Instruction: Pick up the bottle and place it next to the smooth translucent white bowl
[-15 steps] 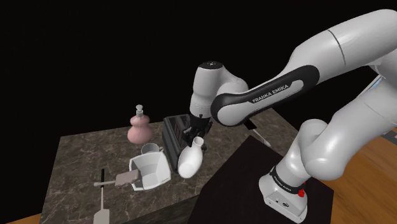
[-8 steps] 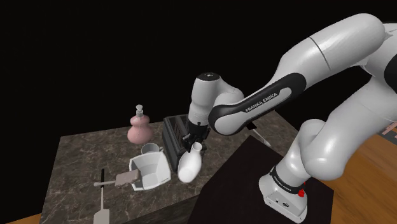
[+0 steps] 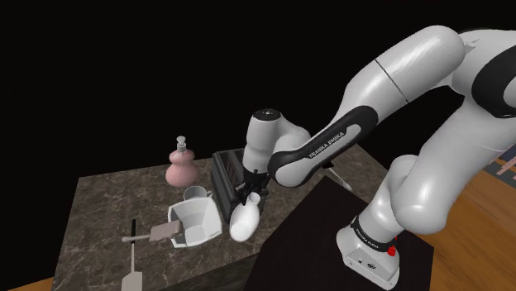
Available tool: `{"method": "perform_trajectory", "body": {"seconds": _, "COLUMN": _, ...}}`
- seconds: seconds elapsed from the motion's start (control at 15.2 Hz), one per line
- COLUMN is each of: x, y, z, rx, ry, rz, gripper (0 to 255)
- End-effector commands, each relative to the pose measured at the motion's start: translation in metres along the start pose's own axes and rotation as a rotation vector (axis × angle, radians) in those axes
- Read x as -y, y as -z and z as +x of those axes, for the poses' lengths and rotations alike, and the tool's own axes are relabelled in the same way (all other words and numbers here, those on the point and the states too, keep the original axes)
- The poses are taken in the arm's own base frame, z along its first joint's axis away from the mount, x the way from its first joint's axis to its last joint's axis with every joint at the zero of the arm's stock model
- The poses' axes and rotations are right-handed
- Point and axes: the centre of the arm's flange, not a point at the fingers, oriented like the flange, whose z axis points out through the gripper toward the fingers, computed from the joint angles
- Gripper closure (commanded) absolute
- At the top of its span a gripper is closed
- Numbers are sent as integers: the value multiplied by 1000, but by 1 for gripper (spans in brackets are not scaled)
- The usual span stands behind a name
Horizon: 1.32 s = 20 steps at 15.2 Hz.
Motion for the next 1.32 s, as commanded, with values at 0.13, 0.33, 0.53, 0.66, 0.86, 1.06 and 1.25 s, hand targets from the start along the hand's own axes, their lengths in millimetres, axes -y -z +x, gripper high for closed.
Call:
{"method": "perform_trajectory", "body": {"seconds": 0.13, "x": 1, "y": -20, "z": 0, "rx": -1, "ry": 0, "rz": 1, "gripper": 255}}
{"method": "perform_trajectory", "body": {"seconds": 0.33, "x": 1, "y": -36, "z": 0, "rx": -1, "ry": 0, "rz": 1, "gripper": 255}}
{"method": "perform_trajectory", "body": {"seconds": 0.53, "x": 1, "y": -54, "z": 1, "rx": -1, "ry": 0, "rz": 1, "gripper": 255}}
{"method": "perform_trajectory", "body": {"seconds": 0.66, "x": 1, "y": -54, "z": 1, "rx": -1, "ry": 0, "rz": 1, "gripper": 255}}
{"method": "perform_trajectory", "body": {"seconds": 0.86, "x": 1, "y": -54, "z": 1, "rx": -1, "ry": 0, "rz": 1, "gripper": 255}}
{"method": "perform_trajectory", "body": {"seconds": 1.06, "x": 1, "y": -54, "z": 1, "rx": -1, "ry": 0, "rz": 1, "gripper": 255}}
{"method": "perform_trajectory", "body": {"seconds": 1.25, "x": 2, "y": -54, "z": 1, "rx": -1, "ry": 0, "rz": 1, "gripper": 0}}
